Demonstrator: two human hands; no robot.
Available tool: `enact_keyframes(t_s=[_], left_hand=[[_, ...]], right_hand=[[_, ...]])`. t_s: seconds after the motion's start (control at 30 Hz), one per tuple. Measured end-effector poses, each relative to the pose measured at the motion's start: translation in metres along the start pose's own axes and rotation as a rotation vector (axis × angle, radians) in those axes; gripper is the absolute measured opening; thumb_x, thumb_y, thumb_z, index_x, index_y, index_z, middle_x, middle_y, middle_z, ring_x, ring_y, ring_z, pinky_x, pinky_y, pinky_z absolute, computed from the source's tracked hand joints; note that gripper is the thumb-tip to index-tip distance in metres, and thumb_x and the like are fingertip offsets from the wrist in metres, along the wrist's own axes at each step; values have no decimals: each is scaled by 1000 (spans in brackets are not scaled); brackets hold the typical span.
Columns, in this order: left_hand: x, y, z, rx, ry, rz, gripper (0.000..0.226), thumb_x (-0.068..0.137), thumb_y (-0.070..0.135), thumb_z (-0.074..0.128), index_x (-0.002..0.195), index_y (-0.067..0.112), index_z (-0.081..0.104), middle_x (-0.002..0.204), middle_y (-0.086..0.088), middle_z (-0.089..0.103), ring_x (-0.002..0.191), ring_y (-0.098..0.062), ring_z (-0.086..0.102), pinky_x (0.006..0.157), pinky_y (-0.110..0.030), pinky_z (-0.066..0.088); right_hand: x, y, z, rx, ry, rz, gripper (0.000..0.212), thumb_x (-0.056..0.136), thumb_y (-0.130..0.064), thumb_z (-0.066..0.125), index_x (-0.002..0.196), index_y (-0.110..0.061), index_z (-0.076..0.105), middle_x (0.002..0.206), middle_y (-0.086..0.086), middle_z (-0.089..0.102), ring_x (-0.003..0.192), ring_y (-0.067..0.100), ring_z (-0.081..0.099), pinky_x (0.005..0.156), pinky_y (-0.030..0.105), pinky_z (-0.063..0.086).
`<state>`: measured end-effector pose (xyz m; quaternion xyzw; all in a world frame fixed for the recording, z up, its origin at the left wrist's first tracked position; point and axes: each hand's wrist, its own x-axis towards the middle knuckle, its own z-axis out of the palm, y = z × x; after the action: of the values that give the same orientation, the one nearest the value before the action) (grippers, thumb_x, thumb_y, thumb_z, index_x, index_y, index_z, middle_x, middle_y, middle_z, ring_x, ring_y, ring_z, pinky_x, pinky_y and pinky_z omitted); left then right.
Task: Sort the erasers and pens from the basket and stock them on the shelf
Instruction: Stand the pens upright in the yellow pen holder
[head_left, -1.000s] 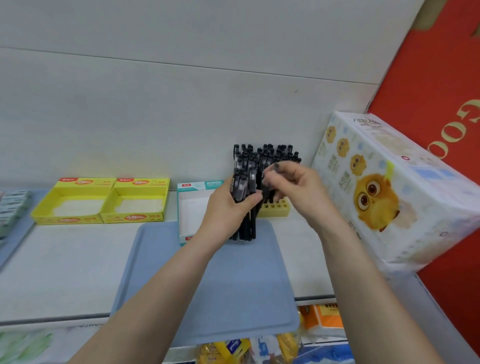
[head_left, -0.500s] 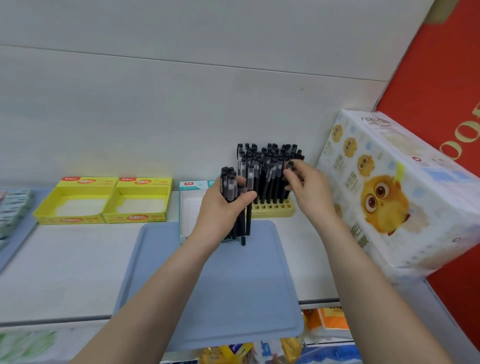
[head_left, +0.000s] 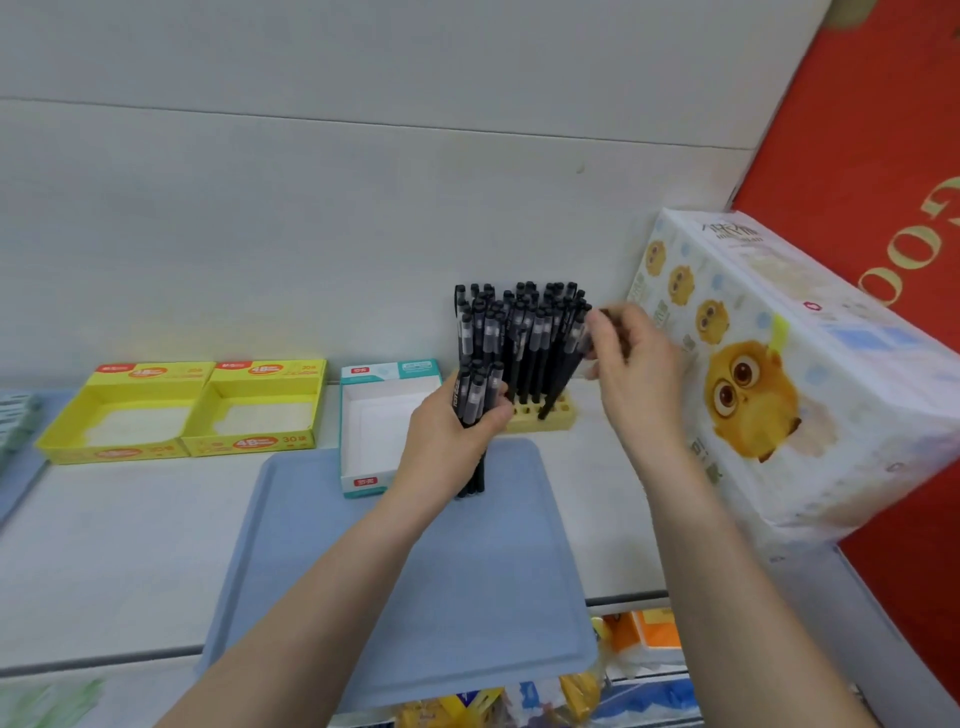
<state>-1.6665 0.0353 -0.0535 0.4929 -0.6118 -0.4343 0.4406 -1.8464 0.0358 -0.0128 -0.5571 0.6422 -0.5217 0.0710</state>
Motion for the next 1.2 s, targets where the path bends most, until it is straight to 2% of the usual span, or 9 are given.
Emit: enact_keyframes(t_s=[0.1, 0.23, 0.37, 0.53, 0.7, 0.83, 0.97, 1.07, 1.2], left_hand=[[0, -1, 0, 18, 24, 14, 19, 82, 25, 75, 96, 21, 62, 82, 15, 69, 78, 7, 61, 68, -5, 42], [-1, -2, -3, 15, 35, 4, 22, 82, 29, 75, 97, 22, 61, 84, 15, 70, 82, 2, 64, 75, -15, 47], [-3, -5, -11, 32, 39, -4, 19, 83, 31, 73, 99, 23, 66, 88, 16, 69, 85, 8, 60, 75, -15, 45], [-3, -8, -18, 11, 41, -35, 21, 81, 32, 75, 100, 24, 69, 91, 16, 70, 87, 7, 62, 75, -14, 44], [-3, -7, -22, 22, 53, 20, 21, 81, 29, 75, 101, 25, 69, 92, 12, 71, 90, 0, 64, 83, -25, 51], [-7, -11, -33, 8, 50, -20, 13, 85, 27, 71, 98, 28, 70, 93, 14, 70, 89, 1, 63, 83, -24, 49], [-8, -15, -46, 106, 117, -64, 8, 86, 34, 67, 92, 28, 66, 71, 14, 56, 66, -2, 52, 61, -22, 38], [-7, -17, -53, 116, 149, -64, 7, 86, 31, 67, 90, 26, 66, 61, 15, 52, 62, -4, 49, 62, -24, 38], [-11, -18, -56, 55, 155, -54, 14, 87, 27, 68, 100, 27, 63, 71, 9, 53, 67, -6, 51, 66, -21, 42]], right_hand=[[15, 15, -2, -181, 134, -32, 19, 100, -29, 48, 94, -18, 62, 75, -1, 67, 69, 18, 66, 69, 36, 51], [18, 28, 18, -154, 22, -24, 20, 101, -30, 45, 95, -19, 61, 77, -2, 65, 71, 17, 67, 67, 44, 54], [16, 32, 24, -191, -59, -53, 22, 102, -29, 44, 99, -19, 63, 81, -1, 65, 74, 15, 64, 65, 35, 50], [5, -3, 21, -159, 58, -181, 22, 98, -31, 54, 115, -22, 65, 103, -5, 59, 81, 5, 52, 74, 20, 41], [-25, -32, 40, 193, -529, -94, 10, 90, -27, 67, 93, -23, 75, 92, -9, 68, 86, 8, 64, 74, 27, 52], [-19, -28, 45, 239, -383, -15, 11, 95, -26, 60, 92, -21, 70, 77, -4, 69, 62, 6, 63, 59, 23, 48], [-11, -27, 46, 74, -241, -113, 16, 99, -30, 54, 95, -20, 66, 76, -5, 68, 66, 4, 67, 66, 31, 54], [-9, -28, 56, 58, -225, -180, 16, 98, -29, 53, 94, -20, 65, 75, -4, 67, 71, 14, 67, 71, 44, 54], [-11, -22, 68, 4, -268, -198, 20, 97, -35, 51, 93, -20, 63, 73, -2, 66, 71, 19, 67, 69, 44, 54]])
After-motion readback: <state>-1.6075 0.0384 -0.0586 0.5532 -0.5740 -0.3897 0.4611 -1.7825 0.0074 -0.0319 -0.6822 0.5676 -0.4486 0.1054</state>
